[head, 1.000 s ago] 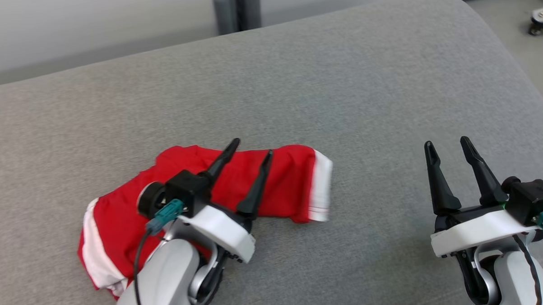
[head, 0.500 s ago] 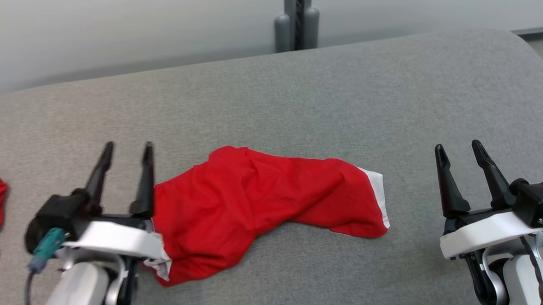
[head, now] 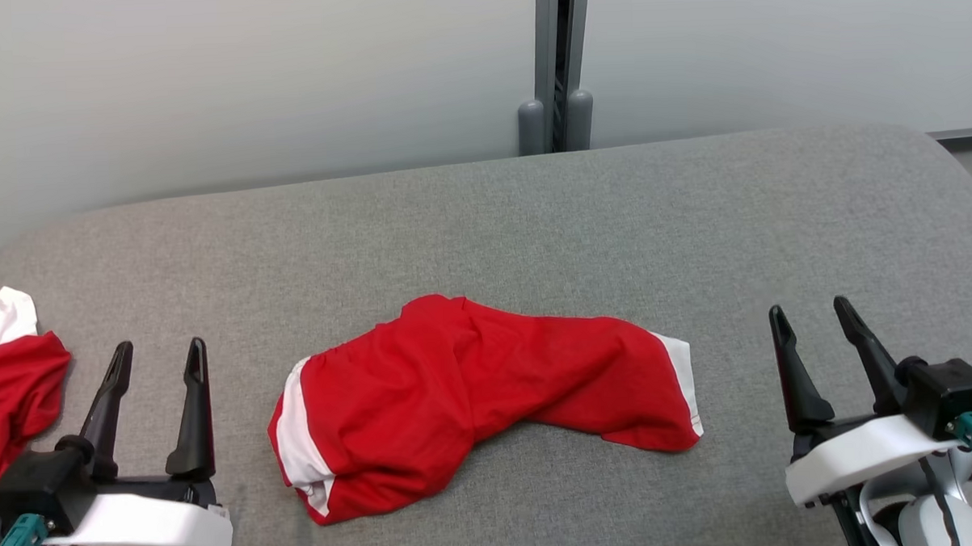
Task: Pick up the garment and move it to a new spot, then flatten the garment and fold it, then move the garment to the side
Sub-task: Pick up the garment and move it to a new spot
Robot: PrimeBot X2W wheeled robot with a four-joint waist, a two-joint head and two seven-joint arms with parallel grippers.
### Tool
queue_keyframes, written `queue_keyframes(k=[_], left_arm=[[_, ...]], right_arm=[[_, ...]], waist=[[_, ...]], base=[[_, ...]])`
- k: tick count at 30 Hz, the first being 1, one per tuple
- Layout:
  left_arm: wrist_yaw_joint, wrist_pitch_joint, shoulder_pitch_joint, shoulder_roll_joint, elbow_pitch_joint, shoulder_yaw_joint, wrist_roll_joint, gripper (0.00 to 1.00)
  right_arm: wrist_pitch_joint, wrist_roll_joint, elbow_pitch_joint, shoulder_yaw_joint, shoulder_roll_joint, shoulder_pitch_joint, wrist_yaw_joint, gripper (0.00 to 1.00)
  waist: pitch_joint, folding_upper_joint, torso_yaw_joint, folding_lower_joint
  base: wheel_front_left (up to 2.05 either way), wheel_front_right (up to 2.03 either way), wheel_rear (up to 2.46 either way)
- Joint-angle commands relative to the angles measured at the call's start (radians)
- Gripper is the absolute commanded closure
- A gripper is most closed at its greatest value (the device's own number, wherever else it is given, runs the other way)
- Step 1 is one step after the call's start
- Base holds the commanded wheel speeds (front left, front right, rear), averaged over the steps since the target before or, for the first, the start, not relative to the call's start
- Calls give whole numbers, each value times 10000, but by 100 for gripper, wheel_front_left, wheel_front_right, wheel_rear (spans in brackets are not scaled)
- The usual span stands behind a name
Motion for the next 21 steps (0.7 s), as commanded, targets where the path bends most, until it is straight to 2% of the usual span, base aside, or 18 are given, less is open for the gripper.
queue_keyframes(k=[1,21], left_arm=[[65,69,94,76,-70,11,18,0],[431,684,1064,245,-715,-148,-187,0]], right_arm=[[4,-74,-28,-27,-49,129,1,0],[431,116,-680,-264,-47,1150,1,0]], waist=[[-98,-1,10,0],[-407,-1,-140,0]], base=[[0,0,0],[0,0,0]])
